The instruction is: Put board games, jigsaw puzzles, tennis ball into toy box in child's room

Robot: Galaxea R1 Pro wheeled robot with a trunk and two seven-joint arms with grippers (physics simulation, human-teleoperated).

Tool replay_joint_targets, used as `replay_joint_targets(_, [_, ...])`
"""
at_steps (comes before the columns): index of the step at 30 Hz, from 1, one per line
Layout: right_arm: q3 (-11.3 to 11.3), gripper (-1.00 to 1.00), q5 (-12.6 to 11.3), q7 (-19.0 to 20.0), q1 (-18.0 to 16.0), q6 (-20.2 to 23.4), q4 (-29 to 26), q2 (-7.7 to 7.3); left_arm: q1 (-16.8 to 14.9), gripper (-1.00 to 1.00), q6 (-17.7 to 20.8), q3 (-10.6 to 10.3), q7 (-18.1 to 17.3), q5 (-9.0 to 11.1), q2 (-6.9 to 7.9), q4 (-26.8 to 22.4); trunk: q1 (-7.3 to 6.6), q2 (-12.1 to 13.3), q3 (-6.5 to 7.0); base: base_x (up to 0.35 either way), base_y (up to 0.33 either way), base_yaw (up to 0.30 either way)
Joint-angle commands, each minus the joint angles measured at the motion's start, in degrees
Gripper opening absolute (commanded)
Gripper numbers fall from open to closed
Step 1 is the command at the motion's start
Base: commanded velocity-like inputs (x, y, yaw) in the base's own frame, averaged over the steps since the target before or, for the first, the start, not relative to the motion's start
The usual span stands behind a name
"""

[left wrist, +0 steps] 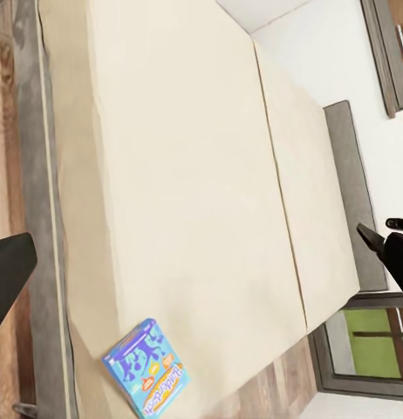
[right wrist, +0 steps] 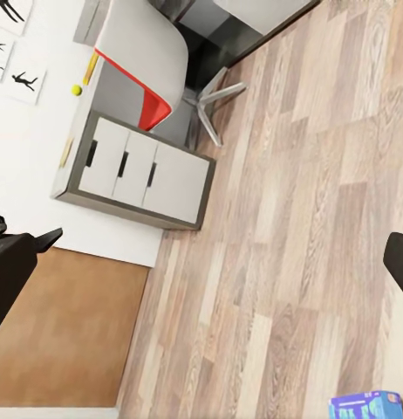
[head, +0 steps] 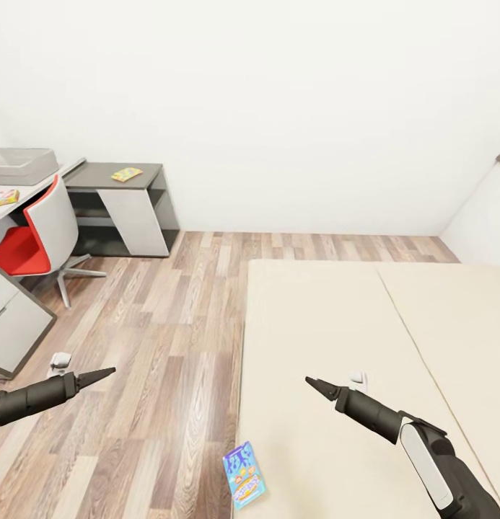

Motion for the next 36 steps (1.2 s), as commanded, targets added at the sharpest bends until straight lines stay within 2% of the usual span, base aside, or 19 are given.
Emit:
replay_joint_targets(1, [-0.02, 1.00, -0.36, 0.04, -0.04, 0.43, 0.00, -0.01, -0.06, 1.00, 0.60, 0.14, -0.44, -0.41, -0.02, -0.03, 0.03, -0.10, -0.08, 0.000, 0.000, -0.027])
replay_joint_targets(20, [-0.03, 1.00, -0.36, 0.03, -0.04, 0.46, 0.02, 0.08, -0.05, 1.00, 0.59, 0.14, -0.47, -0.38, -0.01, -0.03, 0.03, -0.10, 0.47, 0.000, 0.000, -0.079])
replay_joint_targets(36, [0.02, 1.00, -0.36, -0.01, -0.02, 0.41, -0.11, 0.20, -0.04, 1.00, 0.59, 0.14, -0.47, -0.32, -0.04, -0.03, 0.03, -0.10, 1.35, 0.000, 0.000, -0.011])
